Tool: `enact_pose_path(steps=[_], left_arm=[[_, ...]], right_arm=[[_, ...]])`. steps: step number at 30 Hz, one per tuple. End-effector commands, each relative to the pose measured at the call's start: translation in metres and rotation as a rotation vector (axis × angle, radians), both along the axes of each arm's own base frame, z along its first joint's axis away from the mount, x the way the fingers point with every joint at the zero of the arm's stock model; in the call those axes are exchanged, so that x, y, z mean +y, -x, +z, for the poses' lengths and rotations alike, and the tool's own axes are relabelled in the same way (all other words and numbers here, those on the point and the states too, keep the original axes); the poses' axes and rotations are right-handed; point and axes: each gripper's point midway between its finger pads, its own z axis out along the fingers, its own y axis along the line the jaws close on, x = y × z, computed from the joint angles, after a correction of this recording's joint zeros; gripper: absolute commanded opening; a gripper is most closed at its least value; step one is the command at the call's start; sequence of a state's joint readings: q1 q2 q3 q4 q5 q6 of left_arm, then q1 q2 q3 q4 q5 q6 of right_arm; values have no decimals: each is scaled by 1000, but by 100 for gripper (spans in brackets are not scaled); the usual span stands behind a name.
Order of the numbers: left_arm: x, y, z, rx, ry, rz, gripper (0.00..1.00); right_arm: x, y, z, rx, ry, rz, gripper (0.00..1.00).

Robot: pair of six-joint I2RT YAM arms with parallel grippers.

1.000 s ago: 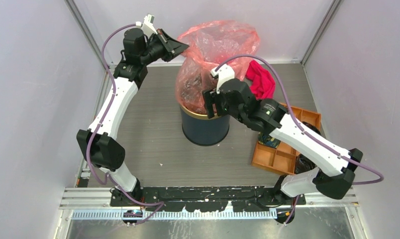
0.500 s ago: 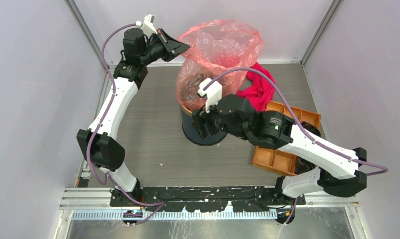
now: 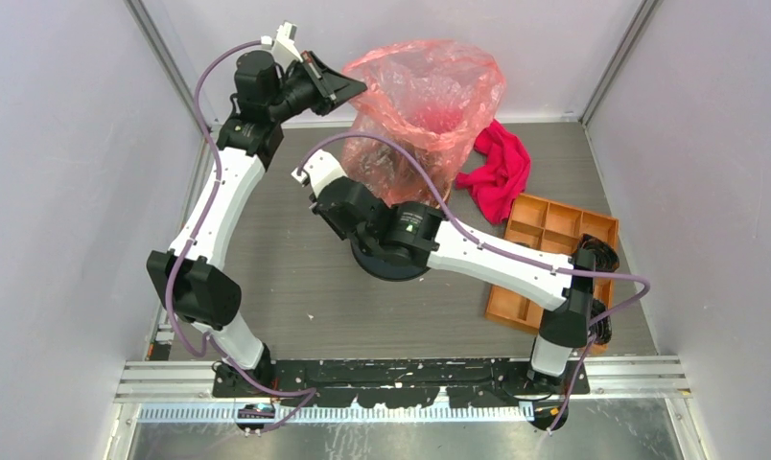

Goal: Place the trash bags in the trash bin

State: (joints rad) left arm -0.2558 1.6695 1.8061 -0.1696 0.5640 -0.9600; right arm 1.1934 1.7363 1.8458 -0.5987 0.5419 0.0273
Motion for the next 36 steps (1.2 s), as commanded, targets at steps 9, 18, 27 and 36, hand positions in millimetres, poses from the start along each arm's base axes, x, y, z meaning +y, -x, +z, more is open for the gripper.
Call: enact_pose_path(steps=[9, 18, 27, 36], left_arm=[[-1, 18, 33, -107, 6, -42, 0], [0, 21, 17, -77, 1, -34, 1], [19, 27, -5, 23, -54, 78, 0], [29, 52, 6, 0, -71, 99, 1]], right_arm=[[-79, -59, 12, -27, -77, -328, 24], [-73, -51, -13, 64, -59, -279, 25], [-49, -8, 36, 137, -175, -92, 43], [-79, 16, 86, 123, -343, -94, 68]])
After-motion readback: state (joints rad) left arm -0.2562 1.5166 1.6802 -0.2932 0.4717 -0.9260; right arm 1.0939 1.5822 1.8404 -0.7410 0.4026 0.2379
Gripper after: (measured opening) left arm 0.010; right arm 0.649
